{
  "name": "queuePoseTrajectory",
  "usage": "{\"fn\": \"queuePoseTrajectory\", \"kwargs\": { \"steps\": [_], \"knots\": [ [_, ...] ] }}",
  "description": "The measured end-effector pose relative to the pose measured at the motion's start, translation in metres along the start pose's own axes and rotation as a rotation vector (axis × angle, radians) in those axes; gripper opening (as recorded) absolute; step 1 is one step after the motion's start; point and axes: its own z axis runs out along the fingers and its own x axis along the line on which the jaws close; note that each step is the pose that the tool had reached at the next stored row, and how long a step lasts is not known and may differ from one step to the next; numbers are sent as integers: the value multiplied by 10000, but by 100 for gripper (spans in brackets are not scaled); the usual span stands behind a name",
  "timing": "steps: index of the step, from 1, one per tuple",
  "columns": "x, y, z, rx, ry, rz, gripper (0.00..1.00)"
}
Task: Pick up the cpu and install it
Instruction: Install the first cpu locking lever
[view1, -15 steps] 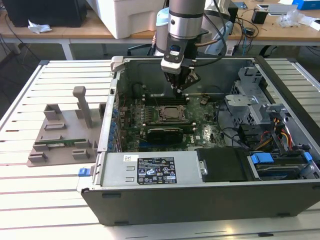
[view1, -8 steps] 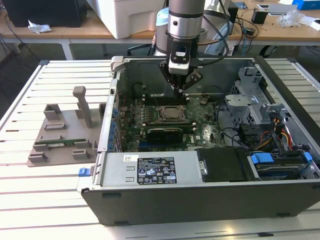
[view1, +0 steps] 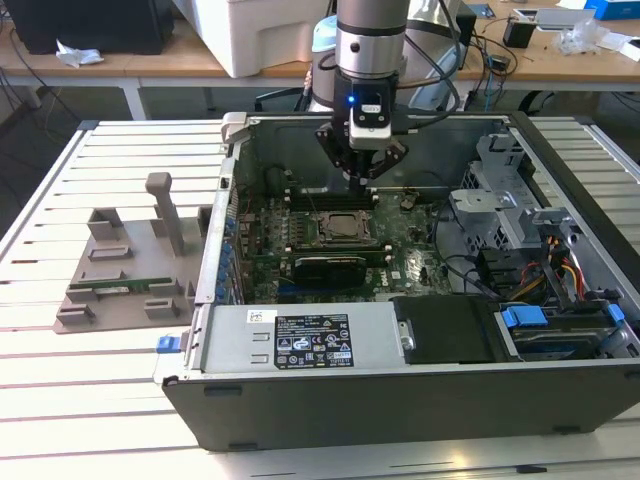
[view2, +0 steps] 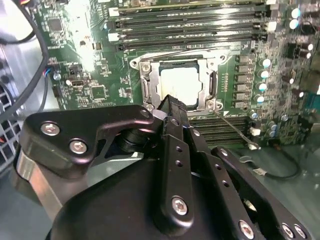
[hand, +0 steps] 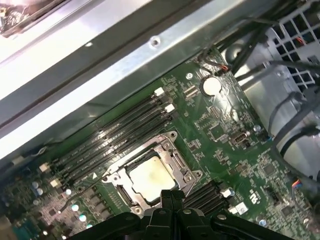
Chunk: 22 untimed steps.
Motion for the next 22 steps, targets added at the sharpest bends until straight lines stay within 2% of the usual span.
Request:
{"fn": "queuePoseTrajectory", "kwargs": {
  "steps": [4, 8, 13, 15, 22],
  "knots": [
    [0, 0, 0, -25, -32, -563, 11],
    [0, 0, 0, -61, -80, -1405, 11],
    [0, 0, 0, -96, -125, -2196, 11],
    [0, 0, -1, -108, -125, -2292, 11],
    [0, 0, 0, -168, -197, -3588, 11]
  ]
}}
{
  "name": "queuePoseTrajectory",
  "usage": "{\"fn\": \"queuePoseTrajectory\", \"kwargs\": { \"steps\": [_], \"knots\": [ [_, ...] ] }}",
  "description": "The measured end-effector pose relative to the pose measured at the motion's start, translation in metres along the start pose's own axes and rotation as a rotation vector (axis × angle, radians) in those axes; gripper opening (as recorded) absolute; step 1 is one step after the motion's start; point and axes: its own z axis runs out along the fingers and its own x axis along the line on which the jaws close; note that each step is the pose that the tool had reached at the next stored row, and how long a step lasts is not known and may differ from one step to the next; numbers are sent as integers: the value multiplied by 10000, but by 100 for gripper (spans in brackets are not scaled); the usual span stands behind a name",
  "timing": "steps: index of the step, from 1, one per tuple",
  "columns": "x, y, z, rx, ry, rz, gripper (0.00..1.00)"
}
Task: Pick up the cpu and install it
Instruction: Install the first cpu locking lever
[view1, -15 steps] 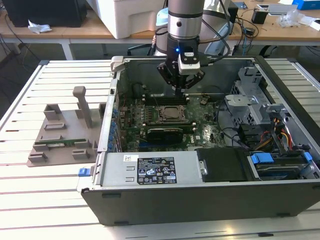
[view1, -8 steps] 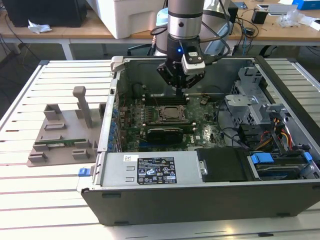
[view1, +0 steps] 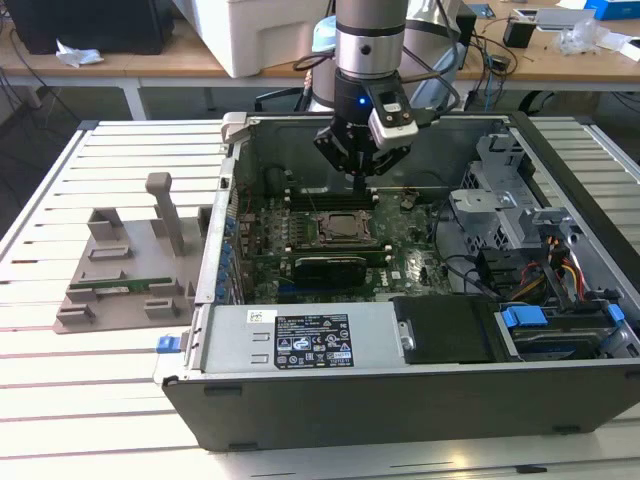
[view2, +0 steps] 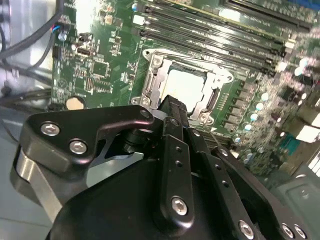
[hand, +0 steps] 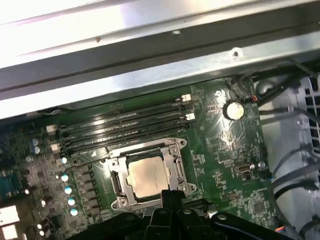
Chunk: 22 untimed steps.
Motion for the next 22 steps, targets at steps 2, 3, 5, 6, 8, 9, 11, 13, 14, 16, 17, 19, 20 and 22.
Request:
{"fn": "queuePoseTrajectory", "kwargs": {
  "steps": [2, 3, 5, 6, 8, 9, 11, 13, 14, 16, 17, 19, 20, 22],
  "knots": [
    [0, 0, 0, -18, -23, -410, 11],
    [0, 0, 0, -24, -30, -548, 11],
    [0, 0, 0, -50, -63, -1137, 11],
    [0, 0, 0, -62, -79, -1427, 11],
    [0, 0, 0, -74, -94, -1698, 11],
    [0, 0, 0, -88, -112, -2017, 11],
    [0, 0, 0, -110, -140, -2527, 11],
    [0, 0, 0, -124, -159, -2855, 11],
    [0, 0, 0, -131, -168, -3016, 11],
    [0, 0, 0, -145, -185, -3337, 11],
    [0, 0, 0, -155, -197, -3546, 11],
    [0, 0, 0, -167, -213, -3836, 11],
    [0, 0, 0, -172, -219, -3955, 11],
    [0, 0, 0, -183, -234, -4220, 11]
  ]
}}
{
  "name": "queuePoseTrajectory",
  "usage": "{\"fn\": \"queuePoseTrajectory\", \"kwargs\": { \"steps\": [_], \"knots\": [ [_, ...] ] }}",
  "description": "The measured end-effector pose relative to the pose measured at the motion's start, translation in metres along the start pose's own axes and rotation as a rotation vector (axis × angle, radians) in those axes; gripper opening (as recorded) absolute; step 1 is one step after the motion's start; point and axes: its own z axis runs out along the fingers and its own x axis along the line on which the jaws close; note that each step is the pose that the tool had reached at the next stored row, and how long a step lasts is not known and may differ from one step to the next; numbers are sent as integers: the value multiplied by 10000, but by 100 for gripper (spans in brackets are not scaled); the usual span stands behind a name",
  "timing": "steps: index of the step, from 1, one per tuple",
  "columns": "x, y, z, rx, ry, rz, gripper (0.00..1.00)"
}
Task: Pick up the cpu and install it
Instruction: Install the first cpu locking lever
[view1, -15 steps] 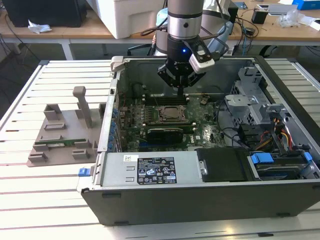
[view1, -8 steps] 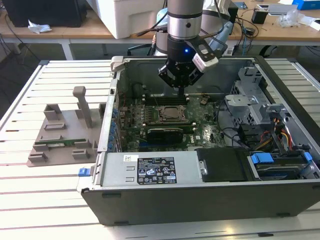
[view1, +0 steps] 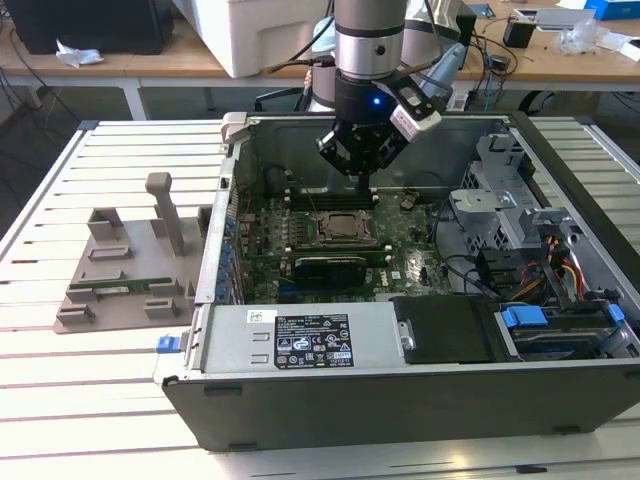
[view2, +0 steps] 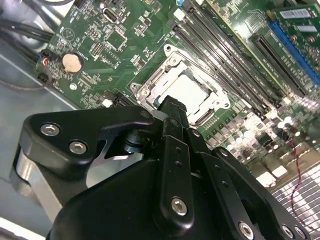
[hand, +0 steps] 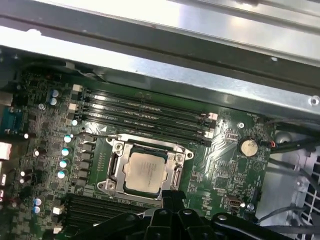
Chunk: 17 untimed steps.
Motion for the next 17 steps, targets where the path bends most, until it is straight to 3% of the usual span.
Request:
{"fn": "queuePoseTrajectory", "kwargs": {
  "steps": [6, 10, 13, 14, 15, 17],
  "knots": [
    [0, 0, 0, -44, -57, -1027, 11],
    [9, 2, 5, -35, -46, -813, 11],
    [10, 2, 11, -10, -14, -237, 11],
    [9, 2, 17, -11, 22, -86, 11],
    [10, 3, 20, -30, 125, -14, 11],
    [10, 4, 32, -93, 486, 276, 11]
  ]
}}
